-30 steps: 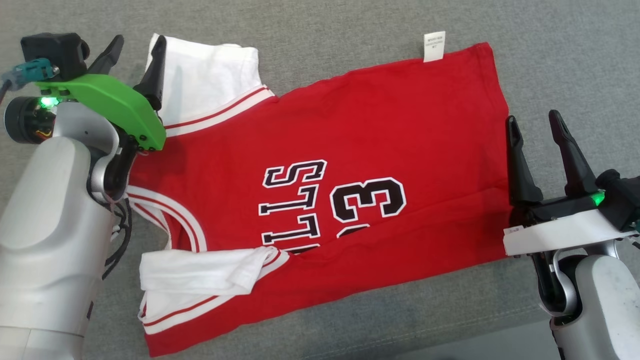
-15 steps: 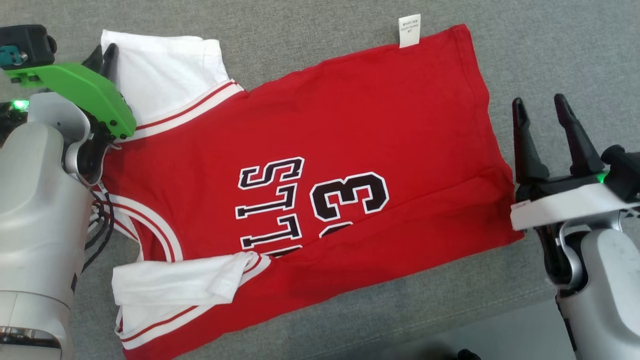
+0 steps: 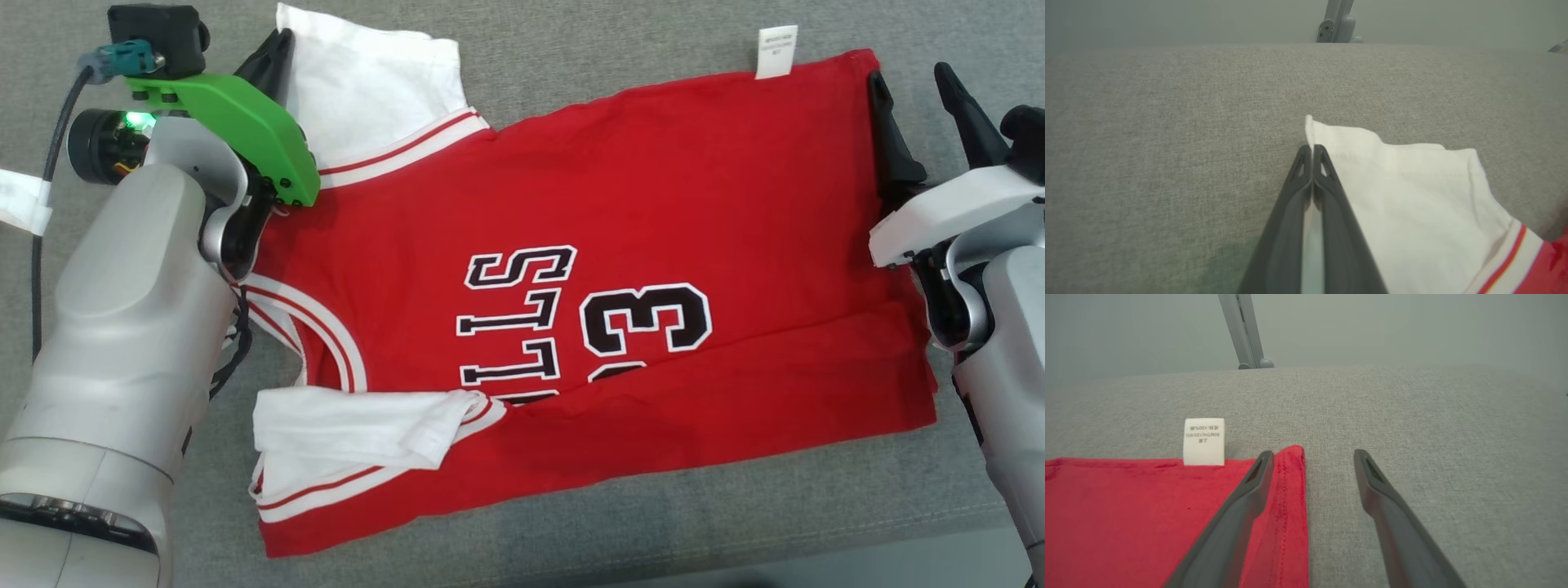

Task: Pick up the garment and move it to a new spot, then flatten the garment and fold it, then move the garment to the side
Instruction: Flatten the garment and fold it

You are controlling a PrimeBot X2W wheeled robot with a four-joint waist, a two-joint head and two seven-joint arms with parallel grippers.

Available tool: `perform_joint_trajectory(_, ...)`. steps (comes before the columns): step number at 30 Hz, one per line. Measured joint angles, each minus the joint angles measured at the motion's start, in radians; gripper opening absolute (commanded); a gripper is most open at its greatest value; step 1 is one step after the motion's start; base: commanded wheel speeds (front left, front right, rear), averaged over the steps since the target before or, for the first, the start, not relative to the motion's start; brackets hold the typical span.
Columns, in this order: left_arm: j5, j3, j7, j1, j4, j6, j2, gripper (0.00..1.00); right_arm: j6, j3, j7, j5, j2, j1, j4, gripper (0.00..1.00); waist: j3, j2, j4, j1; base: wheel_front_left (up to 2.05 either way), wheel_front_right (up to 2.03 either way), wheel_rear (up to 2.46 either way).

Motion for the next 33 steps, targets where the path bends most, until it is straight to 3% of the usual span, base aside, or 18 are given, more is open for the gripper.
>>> perform_joint_trajectory(3,-0.022,-0.030,-0.018,-0.007,-0.005,0.000,-0.003,0.00,0.000,0.039,0.013,0.025,-0.020,-0.038,0.073,1.00,0.007,0.0000,0.030,0.0000,0.00,0.00,0.00)
perform_joint_trajectory(4,-0.026,-0.039,-0.023,-0.010,-0.006,0.000,-0.004,0.00,0.000,0.052,0.018,0.033,-0.030,-0.045,0.093,0.94,0.009,0.0000,0.038,0.0000,0.00,0.00,0.00)
perform_joint_trajectory(5,-0.028,-0.047,-0.030,-0.012,-0.008,0.000,-0.003,0.00,0.000,0.066,0.022,0.042,-0.037,-0.051,0.108,0.54,0.010,0.0000,0.046,0.0000,0.00,0.00,0.00)
perform_joint_trajectory(6,-0.034,-0.055,-0.035,-0.015,-0.009,0.000,-0.002,0.00,0.000,0.081,0.024,0.055,-0.043,-0.058,0.119,0.54,0.011,0.0000,0.053,0.0000,0.00,0.00,0.00)
perform_joint_trajectory(7,-0.037,-0.063,-0.041,-0.018,-0.011,0.000,0.000,0.00,0.000,0.093,0.026,0.068,-0.050,-0.066,0.126,0.35,0.012,0.0000,0.058,0.0000,0.00,0.00,0.00)
perform_joint_trajectory(8,-0.040,-0.071,-0.049,-0.019,-0.013,0.000,0.004,0.00,0.000,0.105,0.027,0.078,-0.058,-0.074,0.131,0.00,0.011,0.0000,0.062,0.0000,0.00,0.00,0.00)
perform_joint_trajectory(24,-0.056,-0.099,-0.171,-0.061,-0.074,-0.001,0.063,0.00,0.000,0.224,0.078,0.198,-0.174,-0.156,0.072,0.00,-0.063,0.0000,0.054,0.0000,0.00,0.00,0.00)
perform_joint_trajectory(29,-0.053,-0.098,-0.200,-0.002,-0.159,0.015,0.081,0.00,0.000,0.230,0.078,0.226,-0.180,-0.112,0.032,0.00,-0.090,0.0000,0.058,0.0000,0.00,0.00,0.00)
perform_joint_trajectory(33,-0.044,-0.096,-0.223,0.108,-0.302,0.057,0.116,0.00,0.000,0.223,0.049,0.226,-0.198,-0.043,-0.039,0.00,-0.106,0.0000,0.062,0.0000,0.00,0.00,0.00)
